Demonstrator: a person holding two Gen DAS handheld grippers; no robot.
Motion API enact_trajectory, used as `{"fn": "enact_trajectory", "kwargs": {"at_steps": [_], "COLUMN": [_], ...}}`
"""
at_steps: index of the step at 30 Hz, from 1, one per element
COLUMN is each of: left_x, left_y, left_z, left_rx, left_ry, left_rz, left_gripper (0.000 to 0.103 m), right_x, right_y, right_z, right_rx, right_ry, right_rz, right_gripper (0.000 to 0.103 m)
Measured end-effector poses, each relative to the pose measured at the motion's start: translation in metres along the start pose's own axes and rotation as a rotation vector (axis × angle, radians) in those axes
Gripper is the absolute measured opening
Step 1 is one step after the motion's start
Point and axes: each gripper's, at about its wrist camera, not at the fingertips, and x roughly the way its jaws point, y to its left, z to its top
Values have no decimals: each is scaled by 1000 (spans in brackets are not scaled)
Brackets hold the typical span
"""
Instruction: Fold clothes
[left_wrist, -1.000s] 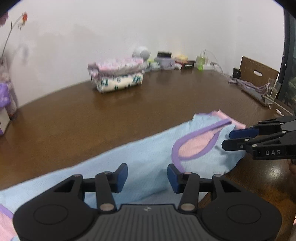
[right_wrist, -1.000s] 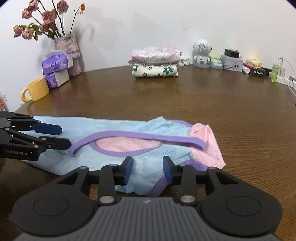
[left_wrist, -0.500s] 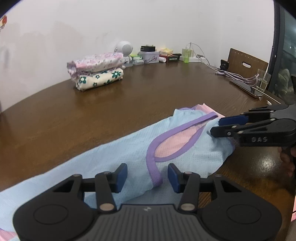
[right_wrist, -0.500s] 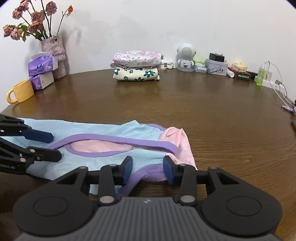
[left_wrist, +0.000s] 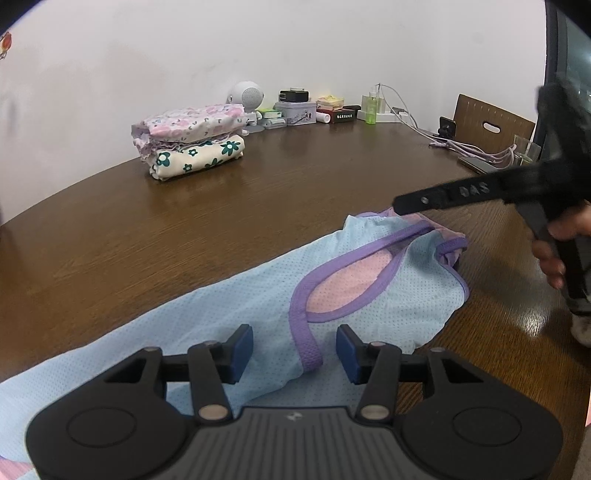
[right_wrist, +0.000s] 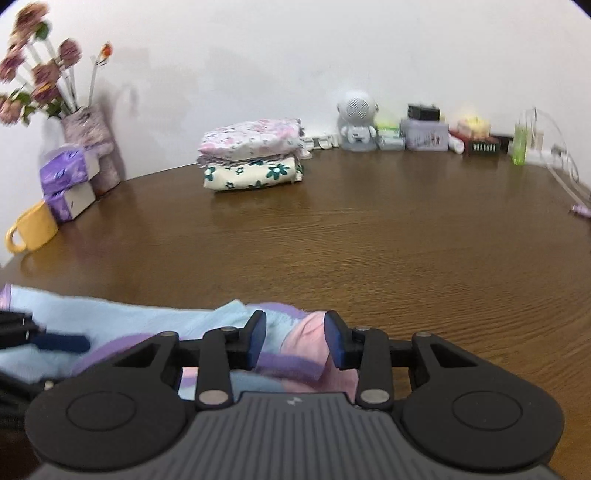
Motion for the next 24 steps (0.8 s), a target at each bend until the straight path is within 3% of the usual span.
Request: {"fn": "enact_trajectory", "kwargs": {"at_steps": [3, 5, 8, 18, 24], "left_x": [0, 0, -1, -1, -14], "left_y": [0, -1, 0, 1, 7], "left_z": [0, -1, -1, -2, 8], "left_rx": [0, -1, -7, -10, -39], "left_ry": [-1, -4, -8, -14, -64], "left_rz": [2, 2, 1, 4, -42], "left_gripper": [49, 49, 49, 49, 50], "right_x": [15, 25, 26, 21, 9], "right_y": [-3, -3, -2, -9, 0], "right_z": [5, 5, 3, -3, 10], "right_rx": [21, 21, 24, 72, 39], "right_ry": [43, 83, 80, 65, 7], "right_rz": [-3, -6, -18, -21, 34], "right_gripper": [24, 6, 1, 1, 13]}}
